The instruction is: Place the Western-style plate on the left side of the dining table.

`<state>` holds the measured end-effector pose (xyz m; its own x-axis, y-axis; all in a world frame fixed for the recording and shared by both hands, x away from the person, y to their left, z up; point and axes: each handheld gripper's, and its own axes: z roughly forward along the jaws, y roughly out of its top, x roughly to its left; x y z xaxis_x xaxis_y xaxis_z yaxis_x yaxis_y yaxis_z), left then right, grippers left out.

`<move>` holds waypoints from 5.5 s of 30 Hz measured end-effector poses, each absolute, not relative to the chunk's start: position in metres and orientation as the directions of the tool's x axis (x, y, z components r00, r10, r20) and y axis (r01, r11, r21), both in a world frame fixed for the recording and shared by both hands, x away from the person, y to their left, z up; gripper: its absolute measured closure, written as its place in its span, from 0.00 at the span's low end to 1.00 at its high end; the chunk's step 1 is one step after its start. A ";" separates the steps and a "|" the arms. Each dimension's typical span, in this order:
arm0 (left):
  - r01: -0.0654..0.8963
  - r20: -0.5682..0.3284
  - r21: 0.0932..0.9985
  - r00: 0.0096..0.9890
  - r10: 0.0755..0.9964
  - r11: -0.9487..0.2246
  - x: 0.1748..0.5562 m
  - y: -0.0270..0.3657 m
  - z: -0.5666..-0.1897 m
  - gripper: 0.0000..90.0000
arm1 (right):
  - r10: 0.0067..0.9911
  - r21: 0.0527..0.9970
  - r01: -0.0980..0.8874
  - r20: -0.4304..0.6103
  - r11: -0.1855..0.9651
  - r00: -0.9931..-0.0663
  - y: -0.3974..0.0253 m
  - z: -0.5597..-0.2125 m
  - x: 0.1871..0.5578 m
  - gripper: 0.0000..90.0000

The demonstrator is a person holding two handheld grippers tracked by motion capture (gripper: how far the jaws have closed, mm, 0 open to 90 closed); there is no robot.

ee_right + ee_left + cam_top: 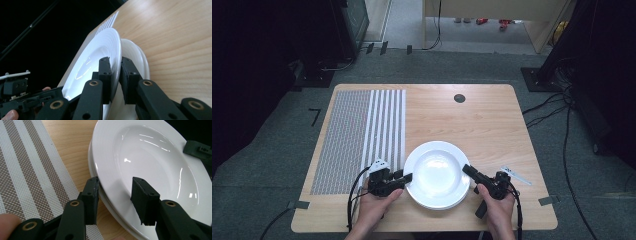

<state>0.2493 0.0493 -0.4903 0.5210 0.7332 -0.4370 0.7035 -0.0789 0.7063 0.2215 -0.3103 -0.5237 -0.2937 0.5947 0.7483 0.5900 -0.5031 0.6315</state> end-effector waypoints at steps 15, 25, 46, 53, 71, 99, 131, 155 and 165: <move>0.722 -0.500 0.692 0.483 0.718 -0.004 0.249 0.056 -0.489 0.73 | 0.583 0.619 0.551 0.766 -0.559 -0.270 -0.300 -0.523 0.218 0.92; 0.706 -0.497 0.708 0.473 0.727 0.024 0.250 0.065 -0.476 0.79 | 0.563 0.606 0.542 0.781 -0.582 -0.270 -0.292 -0.513 0.220 0.93; 0.684 -0.567 0.709 0.407 0.717 0.173 0.279 0.130 -0.442 0.83 | 0.556 0.634 0.568 0.761 -0.524 -0.335 -0.235 -0.468 0.269 0.93; 0.669 -0.574 0.713 0.387 0.722 0.208 0.295 0.156 -0.429 0.84 | 0.543 0.627 0.588 0.766 -0.511 -0.344 -0.210 -0.457 0.294 0.93; 0.641 -0.589 0.708 0.307 0.747 0.294 0.332 0.219 -0.419 0.85 | 0.499 0.575 0.667 0.799 -0.473 -0.335 -0.145 -0.451 0.360 0.92; 0.681 -0.619 0.598 0.057 0.783 0.422 0.378 0.256 -0.486 0.82 | 0.530 0.445 0.808 0.824 -0.387 -0.200 -0.086 -0.502 0.439 0.92; 0.667 -0.601 0.603 0.018 0.799 0.438 0.384 0.246 -0.505 0.70 | 0.686 0.504 0.806 0.706 -0.312 -0.176 -0.068 -0.518 0.461 0.83; 0.626 -0.458 0.721 0.111 0.882 0.296 0.348 0.244 -0.473 0.15 | 0.766 0.771 0.628 0.467 -0.109 -0.441 -0.106 -0.442 0.427 0.35; 0.616 -0.410 0.748 0.133 0.902 0.249 0.326 0.242 -0.470 0.15 | 0.783 0.770 0.631 0.451 -0.099 -0.427 -0.144 -0.437 0.399 0.33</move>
